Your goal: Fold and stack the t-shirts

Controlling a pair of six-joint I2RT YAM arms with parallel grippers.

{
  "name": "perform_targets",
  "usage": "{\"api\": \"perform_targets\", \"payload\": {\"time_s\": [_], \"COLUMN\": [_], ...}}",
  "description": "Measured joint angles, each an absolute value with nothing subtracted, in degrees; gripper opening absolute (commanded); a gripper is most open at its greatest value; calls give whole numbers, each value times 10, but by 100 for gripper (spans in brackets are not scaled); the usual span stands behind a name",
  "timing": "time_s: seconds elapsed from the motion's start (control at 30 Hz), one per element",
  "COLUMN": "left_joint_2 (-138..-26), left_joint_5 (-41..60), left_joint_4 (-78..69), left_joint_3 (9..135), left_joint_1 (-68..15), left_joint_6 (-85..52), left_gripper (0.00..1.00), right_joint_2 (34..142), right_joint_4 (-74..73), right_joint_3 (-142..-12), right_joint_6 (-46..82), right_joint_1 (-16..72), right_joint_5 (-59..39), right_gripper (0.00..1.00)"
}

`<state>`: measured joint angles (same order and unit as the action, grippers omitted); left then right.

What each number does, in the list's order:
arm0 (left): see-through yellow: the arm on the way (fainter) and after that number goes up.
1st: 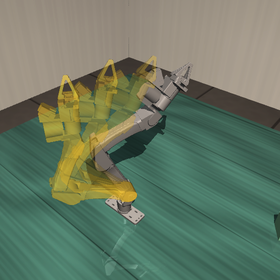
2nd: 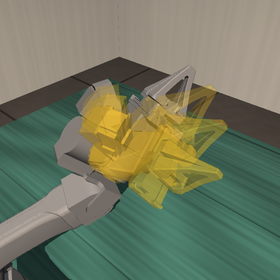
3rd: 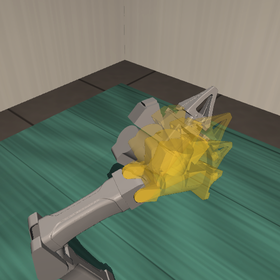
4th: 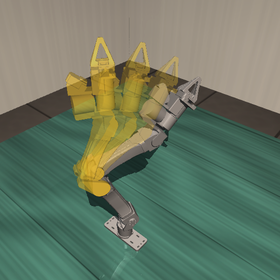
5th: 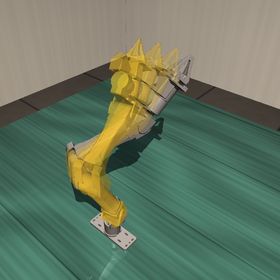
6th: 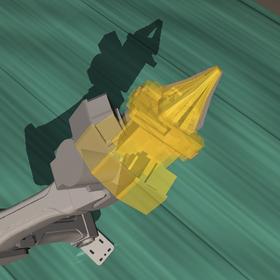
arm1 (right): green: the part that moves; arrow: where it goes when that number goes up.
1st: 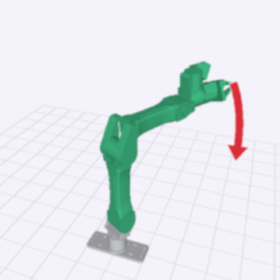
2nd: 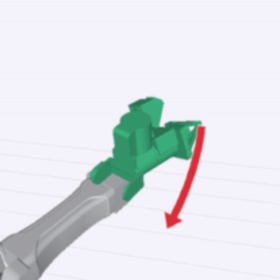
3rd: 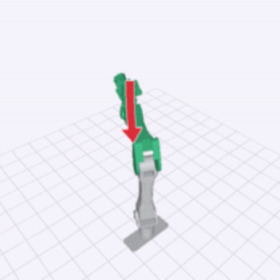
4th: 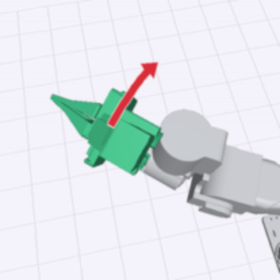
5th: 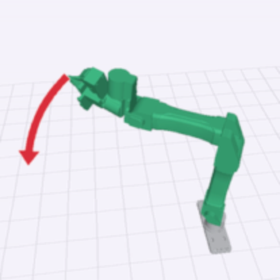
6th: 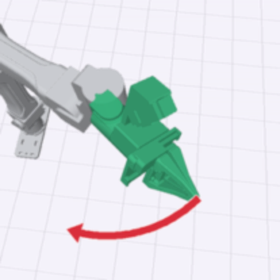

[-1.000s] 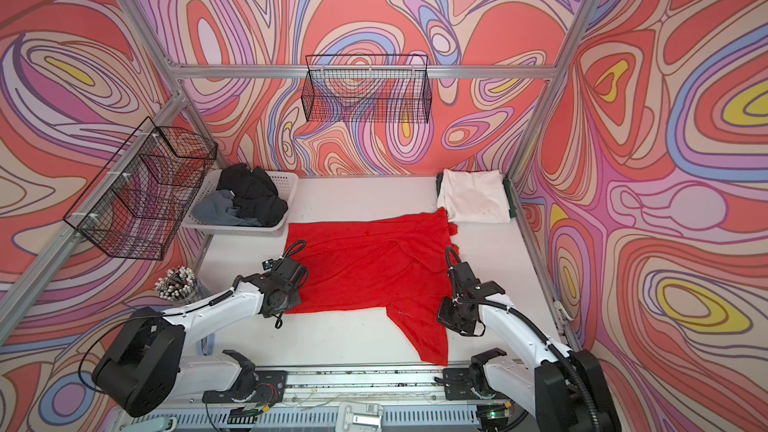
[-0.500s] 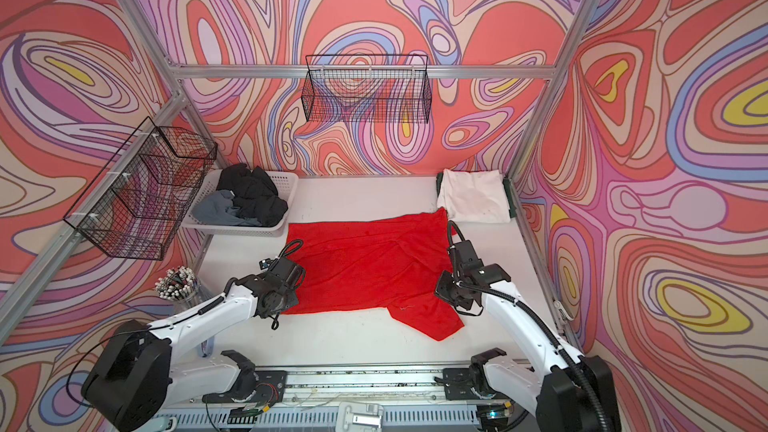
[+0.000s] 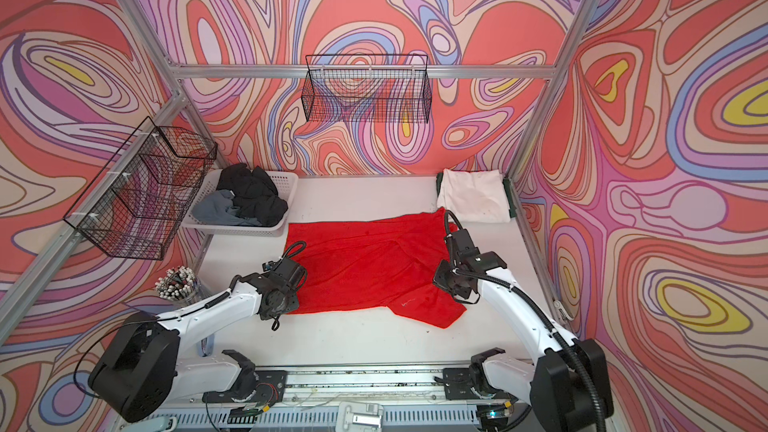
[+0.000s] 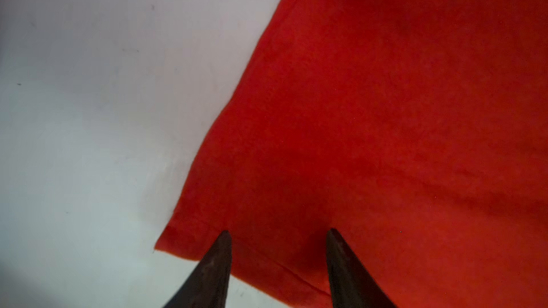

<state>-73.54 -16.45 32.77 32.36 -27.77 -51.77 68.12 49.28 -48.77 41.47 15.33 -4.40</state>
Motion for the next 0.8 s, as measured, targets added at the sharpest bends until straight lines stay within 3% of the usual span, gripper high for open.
{"api": "perform_targets", "payload": {"time_s": [0.17,0.23,0.37,0.47,0.63,0.8], "left_joint_2": [-731,-724,-722,-748,-792,-756], "left_joint_5": [-147,-145,-159,-169,-166,-139], "left_joint_4": [286,268,238,211,177,195], "left_joint_3": [311,300,284,291,319,309], "left_joint_1": [-278,-278,-278,-278,-278,-279], "left_joint_6": [-519,-519,-519,-520,-512,-510], "left_gripper": [53,46,28,0,0,0], "right_joint_2": [703,704,705,705,705,704], "right_joint_4": [502,505,508,506,506,502], "right_joint_3": [-534,-544,-549,-548,-539,-518], "right_joint_6": [389,383,380,380,383,391], "right_joint_1": [120,111,109,109,109,109], "right_joint_5": [-29,-23,-22,-25,-29,-35], "right_gripper": [0,0,0,0,0,0]}}
